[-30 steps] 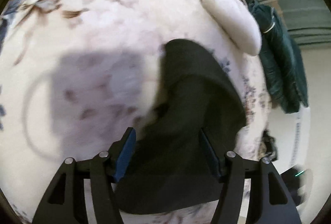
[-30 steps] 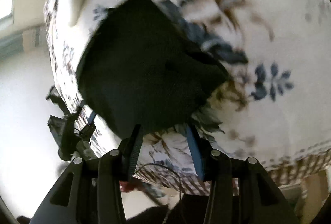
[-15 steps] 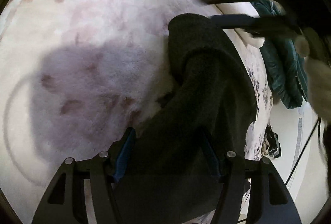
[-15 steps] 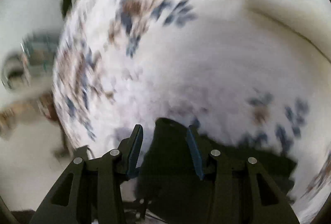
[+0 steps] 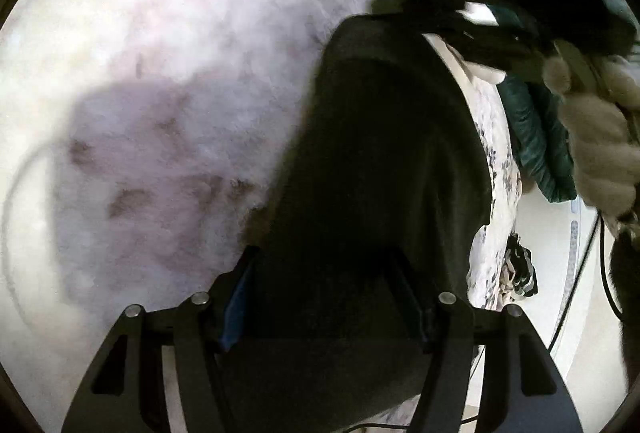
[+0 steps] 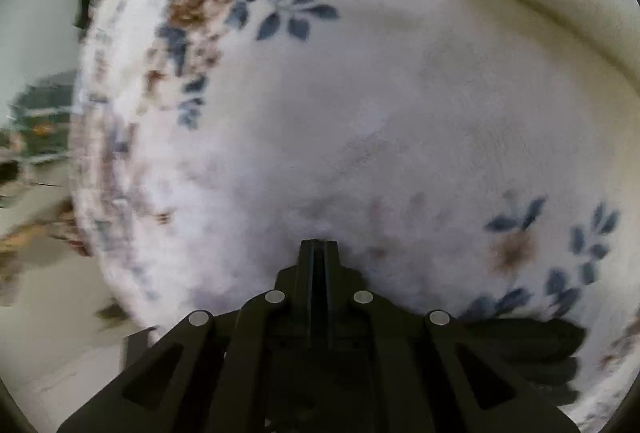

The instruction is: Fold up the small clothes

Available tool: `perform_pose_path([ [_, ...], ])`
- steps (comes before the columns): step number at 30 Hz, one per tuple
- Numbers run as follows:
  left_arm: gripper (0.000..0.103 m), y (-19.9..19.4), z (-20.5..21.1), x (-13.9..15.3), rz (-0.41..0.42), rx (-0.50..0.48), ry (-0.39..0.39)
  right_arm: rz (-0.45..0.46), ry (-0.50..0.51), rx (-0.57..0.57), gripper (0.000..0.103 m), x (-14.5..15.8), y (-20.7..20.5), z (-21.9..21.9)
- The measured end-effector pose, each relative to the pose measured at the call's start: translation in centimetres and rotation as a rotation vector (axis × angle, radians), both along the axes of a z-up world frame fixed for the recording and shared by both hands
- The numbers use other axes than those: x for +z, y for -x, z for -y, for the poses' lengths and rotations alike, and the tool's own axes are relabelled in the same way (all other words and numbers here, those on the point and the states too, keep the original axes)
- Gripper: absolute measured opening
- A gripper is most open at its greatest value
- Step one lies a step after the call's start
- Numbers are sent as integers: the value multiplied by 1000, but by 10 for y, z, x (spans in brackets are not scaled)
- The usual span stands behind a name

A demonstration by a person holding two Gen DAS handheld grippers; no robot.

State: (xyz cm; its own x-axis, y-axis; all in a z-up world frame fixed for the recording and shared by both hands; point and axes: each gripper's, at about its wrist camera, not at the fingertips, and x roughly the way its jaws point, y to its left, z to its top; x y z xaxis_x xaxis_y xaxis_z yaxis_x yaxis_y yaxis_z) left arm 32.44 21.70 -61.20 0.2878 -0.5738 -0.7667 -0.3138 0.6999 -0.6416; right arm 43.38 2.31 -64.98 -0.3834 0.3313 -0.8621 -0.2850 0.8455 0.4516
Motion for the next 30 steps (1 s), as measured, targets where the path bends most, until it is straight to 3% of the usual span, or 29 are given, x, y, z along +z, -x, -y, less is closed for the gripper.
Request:
perform_pose_path([
  [1,61,-1,-3,5,6,4,-10,-30,-37,-22,8,4,-2,7],
  [3,61,-2,-11,11,7,6,-61,-3,-85,-97,23,29,-7,44],
  [4,61,-2,-15,13,1,7,-100,42,-98,-141,44,45,-8,70],
  [5,61,-1,-19,14,-7,8,-133,64,-101,-173,59,53,-7,87],
  [6,61,0,-23,13,-10,9,-159,101,-96,-234,59,65,-4,121],
  [11,66,2,-27,-3,-38,0,-159,154,-22,-479,60,79,38,261],
  [14,83,-9,-18,-7,-56,-21,-181,101,13,-612,60,53,75,330],
  [16,96,-14,-15,-11,-61,-29,-182,83,1,-644,60,34,89,349],
  [17,103,-14,-13,-12,-60,-24,-177,81,-19,-643,60,26,92,348],
  [23,103,-8,-10,-10,-49,99,-208,74,-123,-628,58,-25,91,334],
  [24,103,-7,-10,-10,-47,125,-209,93,-151,-638,50,-30,90,330],
  [25,103,-8,-10,-10,-55,125,-211,139,-157,-636,21,-28,87,328],
  [28,103,-15,-12,-3,-108,97,-206,213,-167,-668,16,-12,85,322],
  [30,102,-14,-17,13,-86,140,-196,238,-166,-707,15,-1,82,324],
])
